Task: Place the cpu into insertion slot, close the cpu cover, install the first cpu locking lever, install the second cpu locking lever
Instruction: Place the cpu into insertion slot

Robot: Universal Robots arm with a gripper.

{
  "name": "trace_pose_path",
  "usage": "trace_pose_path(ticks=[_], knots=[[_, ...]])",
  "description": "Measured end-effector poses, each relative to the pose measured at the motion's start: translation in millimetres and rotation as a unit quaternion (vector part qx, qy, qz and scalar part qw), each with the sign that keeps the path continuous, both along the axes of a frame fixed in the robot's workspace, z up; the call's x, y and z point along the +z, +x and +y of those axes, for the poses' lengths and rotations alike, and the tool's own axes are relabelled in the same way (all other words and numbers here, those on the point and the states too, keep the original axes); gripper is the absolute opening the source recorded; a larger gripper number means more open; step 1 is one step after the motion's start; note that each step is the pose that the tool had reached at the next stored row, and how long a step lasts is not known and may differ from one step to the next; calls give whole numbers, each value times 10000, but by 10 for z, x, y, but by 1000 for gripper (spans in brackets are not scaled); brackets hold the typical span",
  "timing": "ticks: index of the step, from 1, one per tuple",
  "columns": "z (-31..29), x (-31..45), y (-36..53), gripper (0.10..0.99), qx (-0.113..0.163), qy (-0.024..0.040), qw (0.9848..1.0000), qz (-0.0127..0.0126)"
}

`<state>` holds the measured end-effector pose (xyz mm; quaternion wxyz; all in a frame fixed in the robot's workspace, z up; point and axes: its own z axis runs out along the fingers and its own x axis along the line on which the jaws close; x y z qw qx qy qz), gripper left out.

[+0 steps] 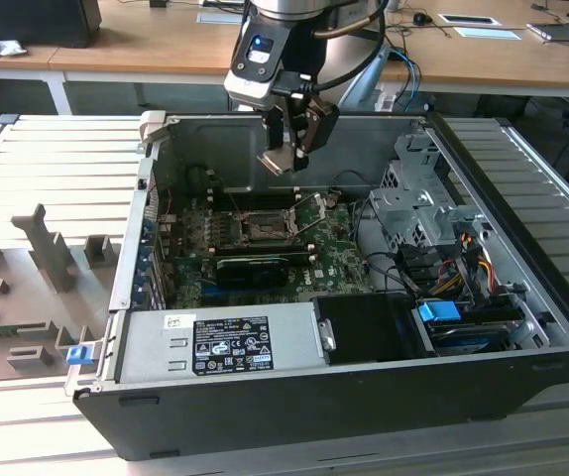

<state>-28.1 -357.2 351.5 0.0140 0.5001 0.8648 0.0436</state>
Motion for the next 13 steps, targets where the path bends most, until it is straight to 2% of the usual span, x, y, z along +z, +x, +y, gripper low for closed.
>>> trace_pose_path(ticks=[6, 9, 13], knots=[[0, -36, -17, 529, -64, 0, 10000, 0], [1, -51, -19, 529, -427, -1, 9991, 0], [1, -56, -19, 529, -635, -1, 9980, 0]])
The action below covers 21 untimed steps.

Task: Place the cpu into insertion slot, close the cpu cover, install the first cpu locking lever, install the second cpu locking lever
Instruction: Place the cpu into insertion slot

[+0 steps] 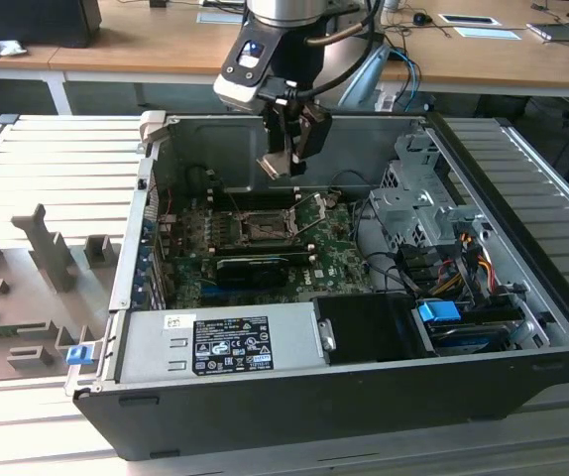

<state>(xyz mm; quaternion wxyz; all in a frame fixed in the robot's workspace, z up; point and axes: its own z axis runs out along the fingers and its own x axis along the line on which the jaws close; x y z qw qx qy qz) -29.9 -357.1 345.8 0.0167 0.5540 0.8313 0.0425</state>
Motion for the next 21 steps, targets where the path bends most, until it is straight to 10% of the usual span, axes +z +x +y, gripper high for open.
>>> trace_pose_path(ticks=[21], knots=[[7, -82, 0, 529, -902, -1, 9959, 0]])
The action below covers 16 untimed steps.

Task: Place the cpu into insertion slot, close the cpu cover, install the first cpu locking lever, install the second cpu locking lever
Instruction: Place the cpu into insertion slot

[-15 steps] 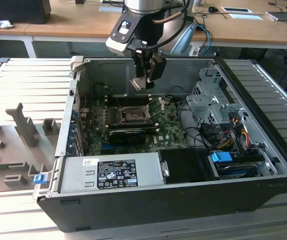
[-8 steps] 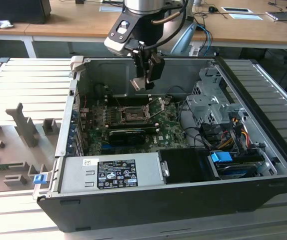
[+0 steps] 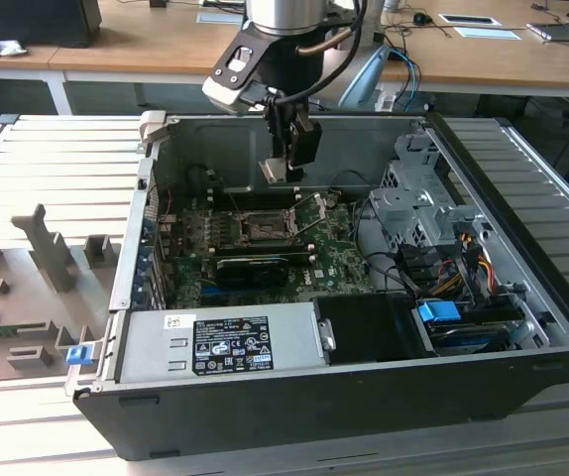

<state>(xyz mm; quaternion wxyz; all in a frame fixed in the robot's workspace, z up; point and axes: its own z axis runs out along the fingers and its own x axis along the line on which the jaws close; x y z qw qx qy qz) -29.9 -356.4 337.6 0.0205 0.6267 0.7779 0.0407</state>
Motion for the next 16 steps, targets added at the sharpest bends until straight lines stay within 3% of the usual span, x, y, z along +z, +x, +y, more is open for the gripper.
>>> trace_pose_path(ticks=[9, 14, 16], knots=[[5, -223, 0, 529, -427, 1, 9991, -1], [5, -311, 0, 529, -582, 0, 9983, 0], [5, -387, 0, 529, -690, 0, 9976, 0]])
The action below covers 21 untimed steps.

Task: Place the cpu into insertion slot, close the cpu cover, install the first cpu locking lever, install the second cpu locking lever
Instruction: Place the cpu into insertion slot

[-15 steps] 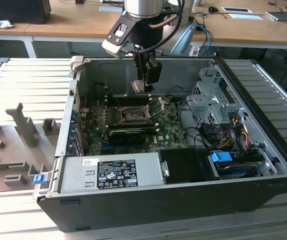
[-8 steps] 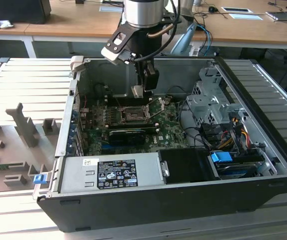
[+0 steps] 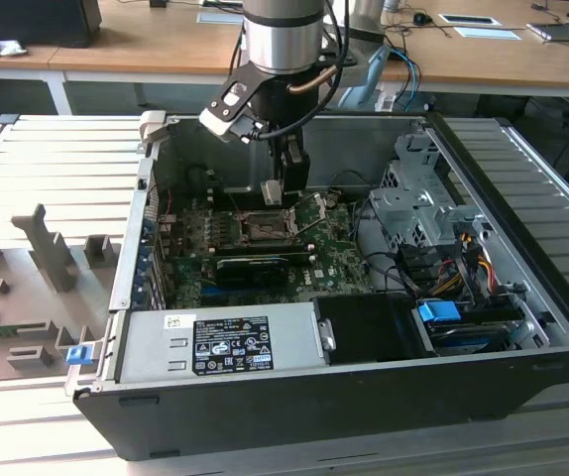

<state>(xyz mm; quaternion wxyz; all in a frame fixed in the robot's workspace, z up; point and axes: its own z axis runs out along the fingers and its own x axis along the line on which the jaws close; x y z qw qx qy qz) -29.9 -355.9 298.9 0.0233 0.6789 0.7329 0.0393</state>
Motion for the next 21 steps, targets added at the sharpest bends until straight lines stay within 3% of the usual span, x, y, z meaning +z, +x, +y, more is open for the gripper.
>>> trace_pose_path(ticks=[8, 11, 12, 15, 21], knots=[[0, -116, -3, 529, -131, 1, 9999, 0], [0, -187, -3, 529, -269, 0, 9996, 0], [0, -217, -3, 529, -428, 0, 9991, 0], [0, -250, -2, 529, -588, -2, 9983, 0], [9, -392, -8, 529, -612, -2, 9981, 0]])
